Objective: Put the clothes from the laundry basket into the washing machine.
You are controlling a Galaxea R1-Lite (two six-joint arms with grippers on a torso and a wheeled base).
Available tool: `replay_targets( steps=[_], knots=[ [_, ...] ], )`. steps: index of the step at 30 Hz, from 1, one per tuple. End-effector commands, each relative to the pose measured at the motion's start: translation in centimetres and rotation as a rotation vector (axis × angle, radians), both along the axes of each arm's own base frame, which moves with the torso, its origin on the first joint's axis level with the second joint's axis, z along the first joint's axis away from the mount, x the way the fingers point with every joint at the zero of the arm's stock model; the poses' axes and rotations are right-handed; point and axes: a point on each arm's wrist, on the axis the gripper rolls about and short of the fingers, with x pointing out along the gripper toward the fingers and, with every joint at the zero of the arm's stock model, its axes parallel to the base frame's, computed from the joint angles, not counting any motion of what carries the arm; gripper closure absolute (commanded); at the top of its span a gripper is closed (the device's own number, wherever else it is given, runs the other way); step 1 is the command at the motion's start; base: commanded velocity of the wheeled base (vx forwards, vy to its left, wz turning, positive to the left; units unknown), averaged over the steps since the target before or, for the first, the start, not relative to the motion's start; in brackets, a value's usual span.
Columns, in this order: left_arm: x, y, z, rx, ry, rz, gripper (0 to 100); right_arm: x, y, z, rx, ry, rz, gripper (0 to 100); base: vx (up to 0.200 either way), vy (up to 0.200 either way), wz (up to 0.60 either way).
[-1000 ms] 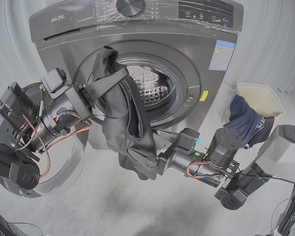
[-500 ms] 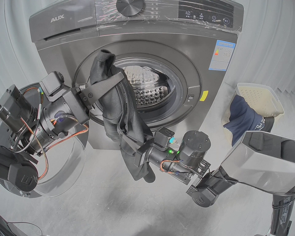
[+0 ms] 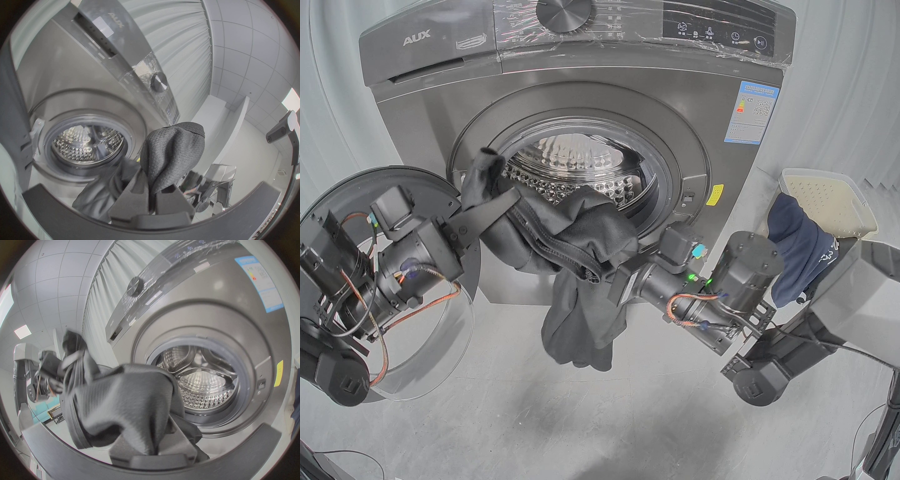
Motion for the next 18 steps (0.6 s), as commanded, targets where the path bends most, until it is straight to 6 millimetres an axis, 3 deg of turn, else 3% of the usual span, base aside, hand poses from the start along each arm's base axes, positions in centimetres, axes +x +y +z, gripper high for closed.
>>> replay_targets(
  steps=[1,10,11,18],
  knots=[
    [-1.2,1.3,-2.0,0.026,0.075,0.033,100,-1.3,-2.8,3.3,0.04,-0.045,-0.034,100,0.0,0.0,0.0],
    [-1.6,1.5,-4.3,0.064,0.154,0.033,100,-2.0,-3.4,4.2,0.054,-0.059,-0.036,100,0.0,0.0,0.0],
    [-1.5,1.4,-4.5,0.068,0.162,0.027,0,-1.9,-3.4,4.3,0.054,-0.059,-0.036,100,0.0,0.0,0.0],
    [-2.0,1.3,-5.9,0.089,0.224,0.021,0,-1.0,-3.9,4.6,0.059,-0.067,-0.065,100,0.0,0.0,0.0]
  ],
)
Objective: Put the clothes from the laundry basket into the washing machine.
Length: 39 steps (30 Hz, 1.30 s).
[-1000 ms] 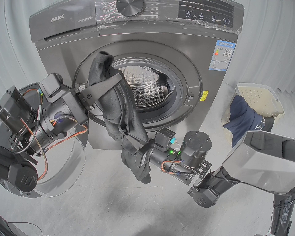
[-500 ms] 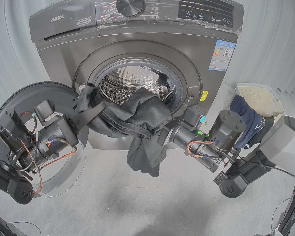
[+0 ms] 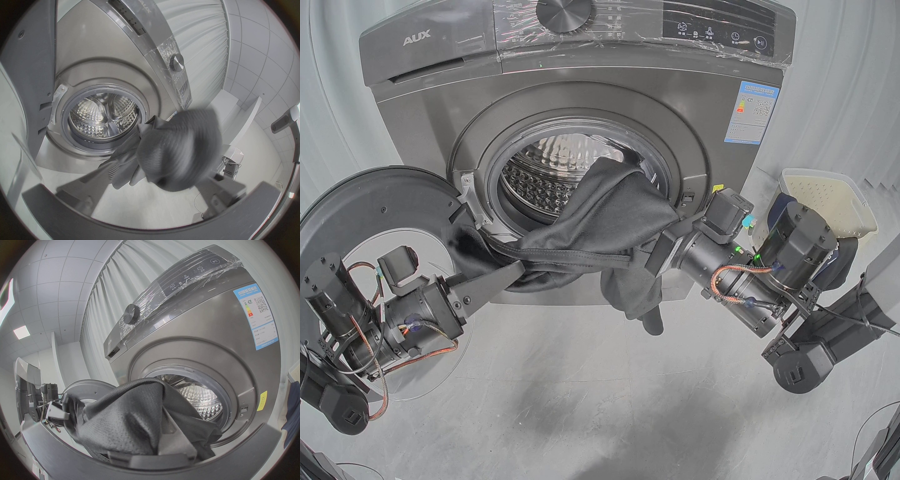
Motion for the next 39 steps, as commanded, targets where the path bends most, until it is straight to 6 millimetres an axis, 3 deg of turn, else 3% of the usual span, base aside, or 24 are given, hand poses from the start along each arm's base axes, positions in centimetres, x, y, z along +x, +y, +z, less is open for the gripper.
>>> replay_targets(
  steps=[1,6,11,14,19,26,33,39],
  knots=[
    [-0.7,-0.1,-1.5,0.024,0.062,-0.003,0,0.8,-0.6,0.6,0.012,-0.013,-0.028,100,0.0,0.0,0.0],
    [-1.5,0.1,-3.2,0.101,0.087,0.0,0,1.1,-0.6,0.9,0.017,-0.02,-0.032,100,0.0,0.0,0.0],
    [-0.3,-0.5,-3.9,0.165,0.042,0.003,0,0.2,0.4,0.1,-0.006,0.008,0.004,100,0.0,0.0,0.0],
    [0.6,-2.1,-3.8,0.179,0.003,-0.038,0,0.0,1.2,-0.7,-0.024,0.029,0.023,100,0.0,0.0,0.0],
    [2.9,-5.1,-4.8,0.227,-0.05,-0.035,0,-0.2,2.4,-1.4,-0.035,0.041,0.051,100,0.0,0.0,0.0],
    [5.3,-7.8,-6.5,0.252,-0.11,-0.05,0,-0.2,3.6,-2.0,-0.042,0.045,0.075,100,0.0,0.0,0.0],
    [8.8,-9.3,-8.6,0.278,-0.136,-0.015,0,-1.3,4.7,-1.9,-0.04,0.043,0.116,100,0.0,0.0,0.0],
    [11.5,-10.4,-8.6,0.259,-0.165,0.098,0,-2.1,5.1,-2.3,-0.046,0.055,0.13,100,0.0,0.0,0.0]
  ],
)
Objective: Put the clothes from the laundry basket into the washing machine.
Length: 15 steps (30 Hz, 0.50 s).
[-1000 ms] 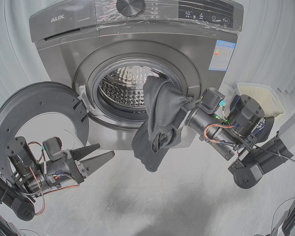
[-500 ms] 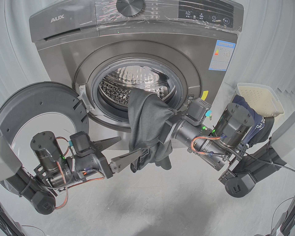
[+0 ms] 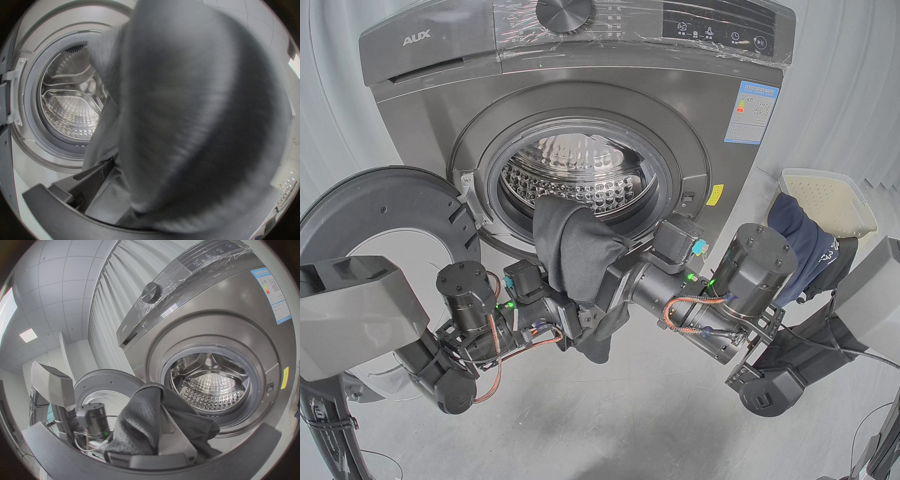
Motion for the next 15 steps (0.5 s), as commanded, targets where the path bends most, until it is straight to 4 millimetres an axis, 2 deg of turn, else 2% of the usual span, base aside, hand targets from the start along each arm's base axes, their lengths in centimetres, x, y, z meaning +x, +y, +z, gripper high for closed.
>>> replay_targets(
  steps=[1,4,5,13,15],
  knots=[
    [2.7,-1.2,-1.8,0.0,0.003,0.068,0,-0.9,0.6,-0.4,-0.007,0.014,0.018,100,0.0,0.0,0.0],
    [3.0,-1.3,-2.1,0.0,0.006,0.096,0,-1.2,0.9,-0.4,0.006,0.029,0.022,100,0.0,0.0,0.0],
    [3.0,-1.3,-2.1,0.0,0.007,0.099,100,-1.2,0.9,-0.4,0.006,0.029,0.022,100,0.0,0.0,0.0],
    [3.8,-0.7,-0.9,-0.039,-0.035,0.172,100,-0.3,-0.1,-0.5,0.01,0.036,-0.029,100,0.0,0.0,0.0],
    [3.6,-0.4,0.3,-0.057,-0.057,0.179,100,0.5,-1.0,-0.5,0.017,0.047,-0.069,100,0.0,0.0,0.0]
  ],
)
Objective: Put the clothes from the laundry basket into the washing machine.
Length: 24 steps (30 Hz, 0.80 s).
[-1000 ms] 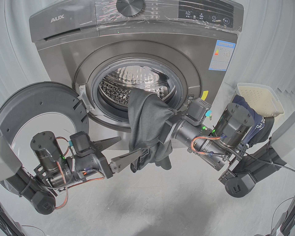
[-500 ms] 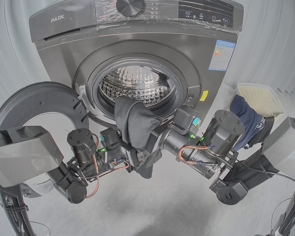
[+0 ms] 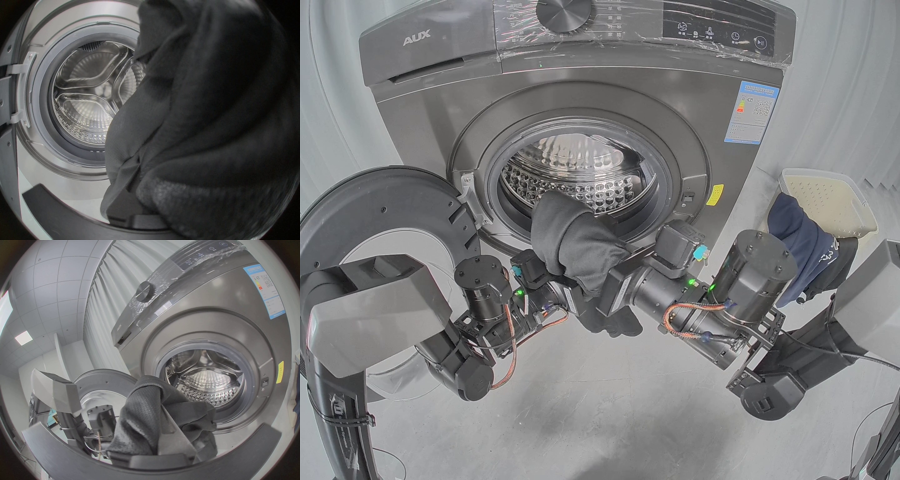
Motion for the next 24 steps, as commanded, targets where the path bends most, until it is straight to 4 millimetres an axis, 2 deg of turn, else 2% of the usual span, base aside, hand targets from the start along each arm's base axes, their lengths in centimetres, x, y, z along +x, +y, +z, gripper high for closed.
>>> replay_targets(
  steps=[1,4,6,10,11,13,17,18,20,21,24],
  knots=[
    [-0.2,0.6,1.8,-0.027,-0.038,0.014,100,1.3,-1.4,0.0,0.004,0.011,-0.057,100,0.0,0.0,0.0],
    [-0.7,0.9,2.7,-0.038,-0.054,0.019,100,2.4,-2.4,-0.3,-0.001,0.023,-0.105,100,0.0,0.0,0.0],
    [-1.5,1.4,4.1,-0.064,-0.069,0.047,100,3.5,-3.5,-1.1,-0.008,0.052,-0.157,100,0.0,0.0,0.0],
    [-2.5,1.8,5.3,-0.084,-0.078,0.043,100,3.6,-3.4,-1.7,-0.015,0.06,-0.154,100,0.0,0.0,0.0],
    [-2.8,1.8,5.4,-0.084,-0.08,0.04,100,3.4,-3.4,-1.7,-0.021,0.066,-0.148,0,0.0,0.0,0.0],
    [-3.1,1.9,5.7,-0.087,-0.082,0.042,100,2.7,-3.6,-2.2,-0.049,0.081,-0.138,0,0.0,0.0,0.0],
    [-3.9,2.4,6.3,-0.098,-0.081,0.091,100,-0.5,-5.0,-4.0,-0.164,0.127,-0.077,0,0.0,0.0,0.0],
    [-4.6,2.9,6.4,-0.097,-0.069,0.098,100,-1.9,-6.2,-5.4,-0.233,0.155,-0.043,0,0.0,0.0,0.0],
    [-5.2,3.4,6.4,-0.101,-0.057,0.101,100,-2.9,-7.1,-6.2,-0.273,0.178,-0.012,0,0.0,0.0,0.0],
    [-5.8,3.8,6.1,-0.098,-0.038,0.105,100,-4.3,-8.1,-7.4,-0.32,0.218,0.026,0,0.0,0.0,0.0],
    [-6.5,4.2,5.8,-0.088,-0.04,0.11,100,-5.9,-9.5,-8.9,-0.36,0.263,0.056,0,0.0,0.0,0.0]
  ],
)
